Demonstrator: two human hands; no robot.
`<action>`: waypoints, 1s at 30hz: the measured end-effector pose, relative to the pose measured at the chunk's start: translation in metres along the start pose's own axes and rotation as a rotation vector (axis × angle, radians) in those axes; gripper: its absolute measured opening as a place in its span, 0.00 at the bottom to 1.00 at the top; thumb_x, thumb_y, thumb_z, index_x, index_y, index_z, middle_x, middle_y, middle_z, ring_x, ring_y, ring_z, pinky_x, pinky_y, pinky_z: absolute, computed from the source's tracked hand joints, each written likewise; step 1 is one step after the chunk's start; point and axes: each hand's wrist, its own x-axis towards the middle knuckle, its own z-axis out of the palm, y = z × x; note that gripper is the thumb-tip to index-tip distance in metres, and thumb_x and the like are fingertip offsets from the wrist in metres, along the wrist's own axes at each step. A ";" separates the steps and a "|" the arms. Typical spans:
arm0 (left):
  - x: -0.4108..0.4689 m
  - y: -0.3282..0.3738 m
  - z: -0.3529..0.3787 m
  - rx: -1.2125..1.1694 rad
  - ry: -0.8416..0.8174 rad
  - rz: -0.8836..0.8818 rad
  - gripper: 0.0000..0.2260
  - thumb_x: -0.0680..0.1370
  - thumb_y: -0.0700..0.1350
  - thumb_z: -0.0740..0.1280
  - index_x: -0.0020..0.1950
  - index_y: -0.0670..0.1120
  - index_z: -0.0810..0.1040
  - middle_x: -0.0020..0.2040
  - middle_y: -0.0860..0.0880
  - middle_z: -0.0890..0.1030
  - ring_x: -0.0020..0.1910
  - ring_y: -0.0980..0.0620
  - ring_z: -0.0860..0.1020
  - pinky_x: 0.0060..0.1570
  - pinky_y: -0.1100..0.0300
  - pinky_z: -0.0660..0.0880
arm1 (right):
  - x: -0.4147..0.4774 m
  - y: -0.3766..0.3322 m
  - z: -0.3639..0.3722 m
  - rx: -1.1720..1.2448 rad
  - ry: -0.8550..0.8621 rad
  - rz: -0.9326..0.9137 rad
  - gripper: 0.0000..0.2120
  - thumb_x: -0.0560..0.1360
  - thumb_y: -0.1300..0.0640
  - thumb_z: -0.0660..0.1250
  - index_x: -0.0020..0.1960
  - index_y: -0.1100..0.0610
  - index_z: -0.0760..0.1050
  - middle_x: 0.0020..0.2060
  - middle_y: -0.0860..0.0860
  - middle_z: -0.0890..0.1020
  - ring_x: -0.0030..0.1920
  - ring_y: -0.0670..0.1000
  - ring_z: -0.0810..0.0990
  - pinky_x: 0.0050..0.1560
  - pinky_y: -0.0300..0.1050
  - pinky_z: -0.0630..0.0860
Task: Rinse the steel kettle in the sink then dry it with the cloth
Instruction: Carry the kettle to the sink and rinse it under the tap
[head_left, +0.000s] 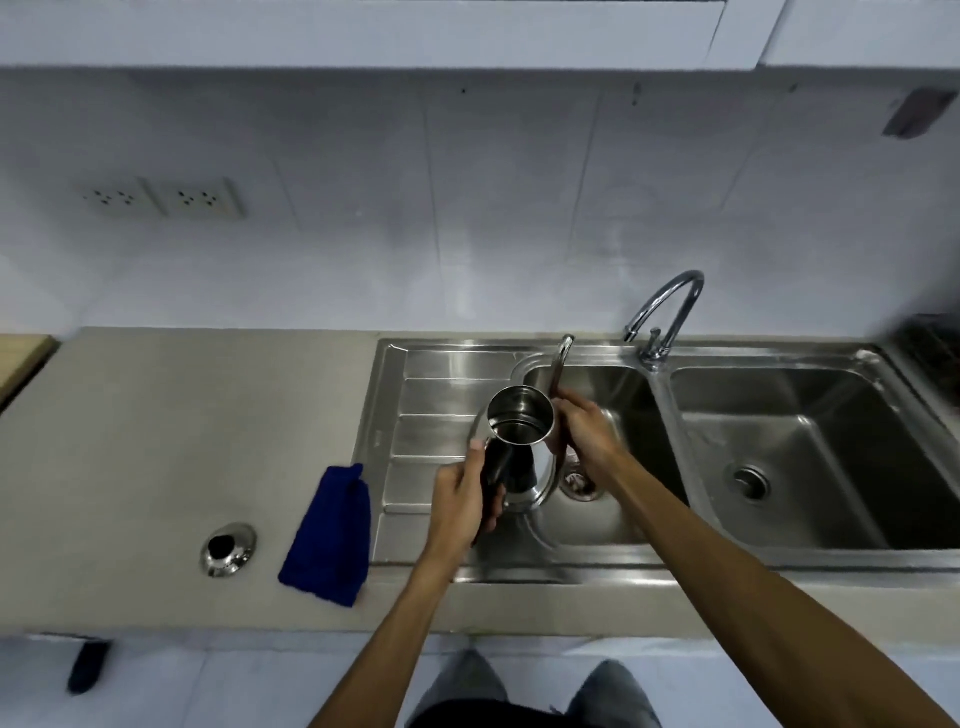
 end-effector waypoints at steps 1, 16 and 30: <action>0.003 -0.001 0.010 0.006 0.055 0.001 0.26 0.83 0.55 0.56 0.37 0.37 0.78 0.25 0.45 0.76 0.21 0.52 0.71 0.21 0.61 0.67 | 0.005 -0.003 -0.002 -0.007 -0.015 0.003 0.13 0.80 0.64 0.61 0.61 0.58 0.79 0.40 0.52 0.84 0.37 0.45 0.81 0.38 0.37 0.77; 0.057 -0.058 0.155 0.017 0.530 0.099 0.26 0.83 0.55 0.56 0.29 0.45 0.76 0.25 0.49 0.76 0.26 0.52 0.75 0.28 0.60 0.70 | 0.122 0.006 -0.130 -0.548 -0.188 -0.137 0.19 0.80 0.53 0.66 0.69 0.57 0.74 0.61 0.51 0.80 0.62 0.51 0.78 0.69 0.49 0.71; 0.139 -0.085 0.228 0.184 0.498 0.023 0.31 0.84 0.56 0.53 0.27 0.41 0.73 0.23 0.44 0.77 0.23 0.43 0.78 0.25 0.47 0.76 | 0.206 -0.031 -0.234 -1.293 -0.290 -0.409 0.33 0.80 0.65 0.58 0.79 0.66 0.46 0.79 0.62 0.48 0.80 0.57 0.47 0.78 0.42 0.48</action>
